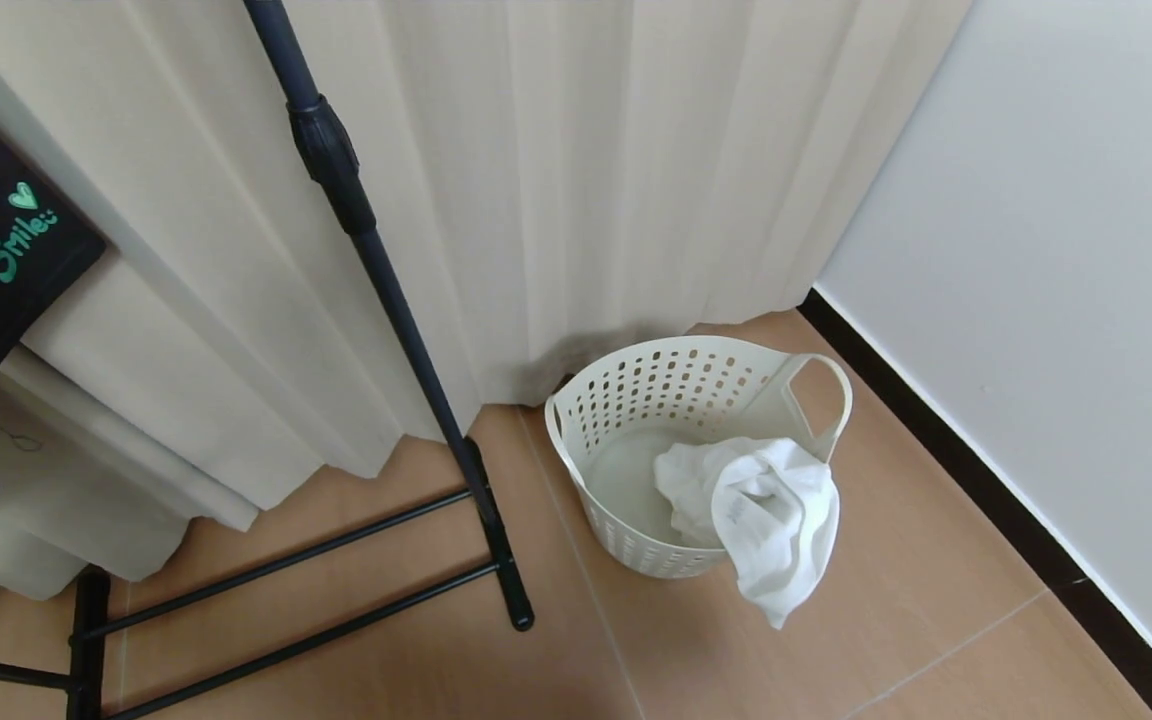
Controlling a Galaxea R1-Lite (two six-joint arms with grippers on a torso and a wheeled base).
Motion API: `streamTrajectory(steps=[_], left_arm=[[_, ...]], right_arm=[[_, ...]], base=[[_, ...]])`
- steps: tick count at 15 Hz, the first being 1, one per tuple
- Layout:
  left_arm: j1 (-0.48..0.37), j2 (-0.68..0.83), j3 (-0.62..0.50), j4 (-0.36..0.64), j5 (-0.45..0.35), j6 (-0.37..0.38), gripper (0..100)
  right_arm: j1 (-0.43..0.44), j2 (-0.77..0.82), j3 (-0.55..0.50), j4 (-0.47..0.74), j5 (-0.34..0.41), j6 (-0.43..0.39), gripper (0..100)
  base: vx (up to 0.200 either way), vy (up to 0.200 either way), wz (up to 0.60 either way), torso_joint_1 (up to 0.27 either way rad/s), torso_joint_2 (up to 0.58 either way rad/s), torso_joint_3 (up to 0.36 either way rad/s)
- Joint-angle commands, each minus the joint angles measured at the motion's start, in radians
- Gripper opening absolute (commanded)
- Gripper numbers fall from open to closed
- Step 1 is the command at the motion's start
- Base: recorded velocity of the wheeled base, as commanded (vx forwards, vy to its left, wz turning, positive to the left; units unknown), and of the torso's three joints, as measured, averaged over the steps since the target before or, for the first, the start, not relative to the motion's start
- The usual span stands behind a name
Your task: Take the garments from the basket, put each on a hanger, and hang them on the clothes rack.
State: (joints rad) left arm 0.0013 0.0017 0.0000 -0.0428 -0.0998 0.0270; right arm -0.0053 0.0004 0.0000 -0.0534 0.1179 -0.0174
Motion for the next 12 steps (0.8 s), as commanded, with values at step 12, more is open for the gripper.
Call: streamTrajectory(steps=[12], left_arm=[[0.0, 0.0, 0.0, 0.0, -0.003, 0.002, 100]], right_arm=[[0.203, 0.526, 0.0, -0.063, 0.032, -0.045, 100]], base=[[0.0, 0.0, 0.0, 0.003, 0.0, -0.1]])
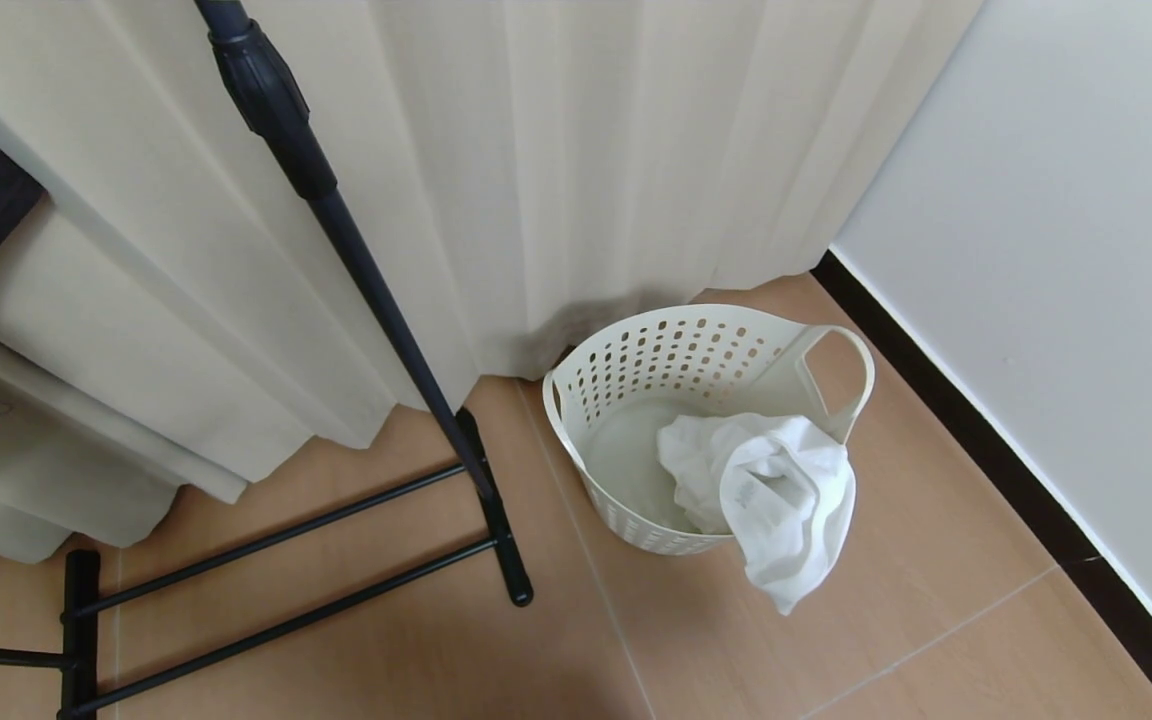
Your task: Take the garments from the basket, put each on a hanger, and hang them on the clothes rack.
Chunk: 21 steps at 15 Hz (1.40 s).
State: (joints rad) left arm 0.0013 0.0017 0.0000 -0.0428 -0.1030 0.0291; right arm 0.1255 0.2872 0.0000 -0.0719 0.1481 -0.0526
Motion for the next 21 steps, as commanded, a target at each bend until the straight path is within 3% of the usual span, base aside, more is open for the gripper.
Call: streamTrajectory(steps=[1, 4, 7, 10, 13, 15, 21], left_arm=[[0.0, 0.0, 0.0, 0.0, 0.0, 0.0, 100], [0.0, 0.0, 0.0, 0.0, 0.0, 0.0, 100], [0.0, 0.0, 0.0, 0.0, 0.0, 0.0, 100], [0.0, 0.0, 0.0, 0.0, 0.0, 0.0, 100], [0.0, 0.0, 0.0, -0.002, 0.0, 0.0, 100], [0.0, 0.0, 0.0, 0.0, 0.0, 0.0, 100], [0.0, 0.0, 0.0, 0.0, 0.0, 0.0, 100]], right_arm=[[0.075, 0.342, -0.003, -0.089, 0.001, -0.018, 100], [0.075, 0.567, -0.11, -0.114, -0.004, -0.107, 100], [0.077, 0.8, -0.284, -0.114, -0.03, -0.306, 100], [0.094, 0.986, -0.466, -0.114, -0.051, -0.656, 100], [0.103, 1.19, -0.657, -0.115, -0.067, -0.886, 100], [0.169, 1.308, -0.761, -0.115, -0.16, -0.895, 100], [0.207, 1.623, -1.009, -0.112, -0.346, -0.899, 100]], base=[[0.0, 0.0, 0.0, 0.0, 0.0, 0.0], [0.0, 0.0, 0.0, 0.0, 0.0, 0.0], [0.0, 0.0, 0.0, 0.0, 0.0, 0.0], [0.0, 0.0, 0.0, 0.0, 0.0, 0.0], [0.0, 0.0, 0.0, 0.0, 0.0, 0.0], [0.0, 0.0, 0.0, 0.0, 0.0, 0.0], [0.0, 0.0, 0.0, 0.0, 0.0, 0.0]])
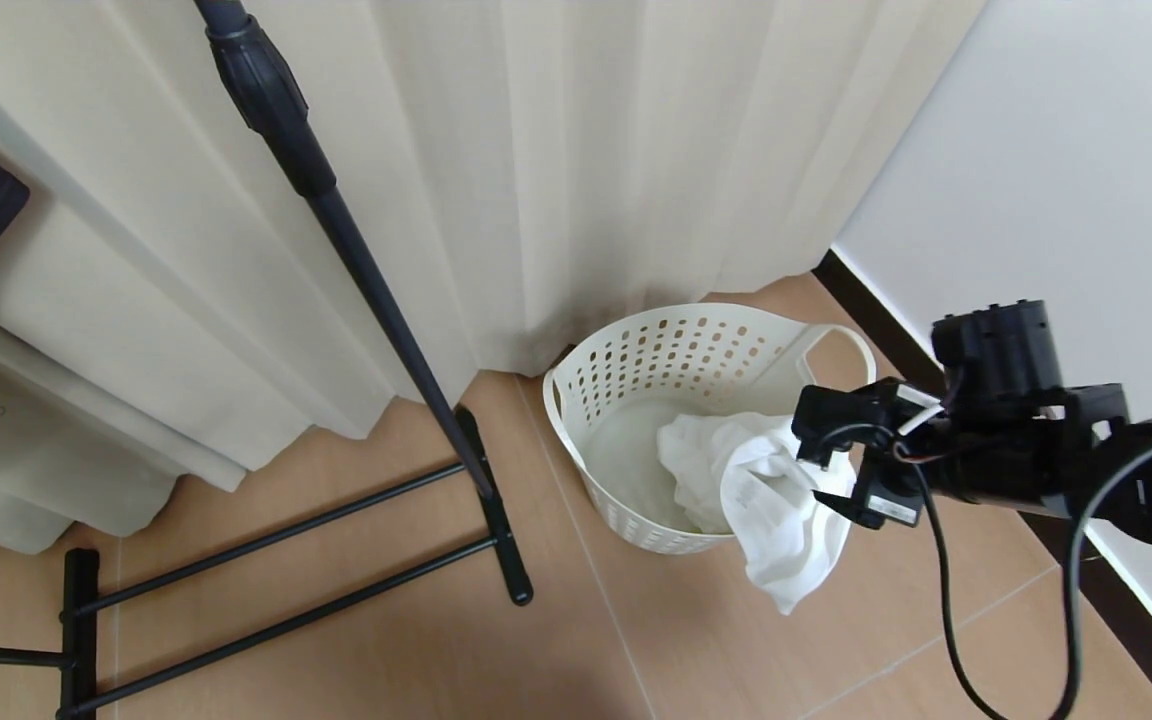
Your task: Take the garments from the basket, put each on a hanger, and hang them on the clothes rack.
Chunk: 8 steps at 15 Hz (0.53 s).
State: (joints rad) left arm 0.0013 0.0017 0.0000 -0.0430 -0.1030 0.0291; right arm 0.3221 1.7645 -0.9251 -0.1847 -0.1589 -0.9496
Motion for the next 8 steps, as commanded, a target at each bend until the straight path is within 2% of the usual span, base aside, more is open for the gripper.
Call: streamTrajectory(steps=[1, 8], left_arm=[[0.0, 0.0, 0.0, 0.0, 0.0, 0.0, 100], [0.0, 0.0, 0.0, -0.002, 0.0, 0.0, 100]], right_arm=[[0.011, 0.178, -0.115, 0.001, -0.051, -0.001, 100], [0.006, 0.394, -0.368, 0.005, -0.192, 0.0, 100]], base=[[0.0, 0.0, 0.0, 0.0, 0.0, 0.0], [0.0, 0.0, 0.0, 0.0, 0.0, 0.0]])
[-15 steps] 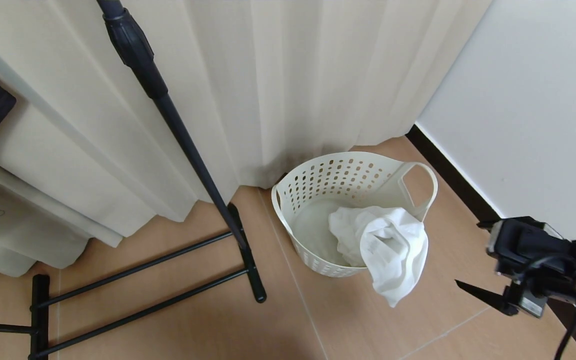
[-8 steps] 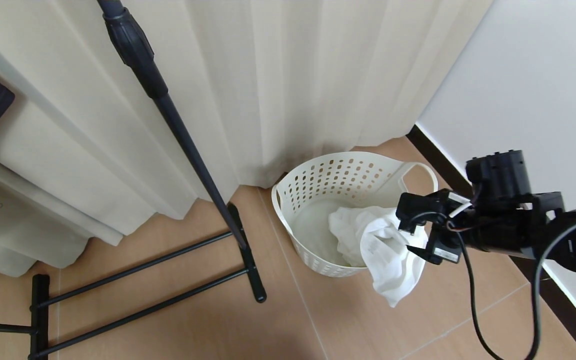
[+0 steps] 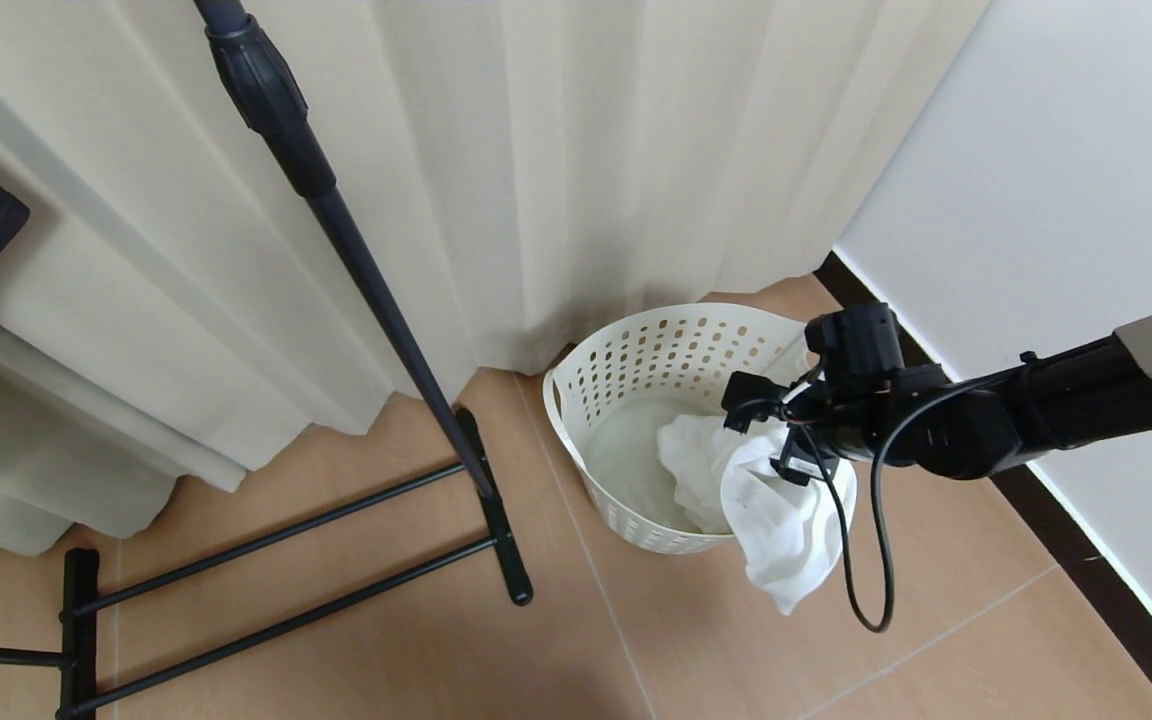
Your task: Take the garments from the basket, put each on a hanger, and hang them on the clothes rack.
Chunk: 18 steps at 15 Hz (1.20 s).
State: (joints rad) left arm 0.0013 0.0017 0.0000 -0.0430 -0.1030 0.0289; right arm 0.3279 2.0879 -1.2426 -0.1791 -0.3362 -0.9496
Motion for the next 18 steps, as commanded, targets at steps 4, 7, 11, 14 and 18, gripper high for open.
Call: streamTrajectory(steps=[4, 7, 11, 14, 18], left_arm=[[0.0, 0.0, 0.0, 0.0, 0.0, 0.0, 100], [0.0, 0.0, 0.0, 0.0, 0.0, 0.0, 100], [0.0, 0.0, 0.0, 0.0, 0.0, 0.0, 100], [0.0, 0.0, 0.0, 0.0, 0.0, 0.0, 100], [0.0, 0.0, 0.0, 0.0, 0.0, 0.0, 100]], right_arm=[[0.0, 0.138, -0.146, 0.007, -0.044, -0.001, 100], [-0.009, 0.173, -0.196, 0.007, -0.066, -0.003, 100], [-0.029, 0.185, -0.216, 0.003, -0.069, -0.038, 100], [-0.03, 0.192, -0.222, 0.001, -0.095, -0.04, 100], [-0.038, 0.202, -0.229, -0.003, -0.093, -0.038, 100]], base=[[0.0, 0.0, 0.0, 0.0, 0.0, 0.0], [0.0, 0.0, 0.0, 0.0, 0.0, 0.0], [0.0, 0.0, 0.0, 0.0, 0.0, 0.0], [0.0, 0.0, 0.0, 0.0, 0.0, 0.0], [0.0, 0.0, 0.0, 0.0, 0.0, 0.0]])
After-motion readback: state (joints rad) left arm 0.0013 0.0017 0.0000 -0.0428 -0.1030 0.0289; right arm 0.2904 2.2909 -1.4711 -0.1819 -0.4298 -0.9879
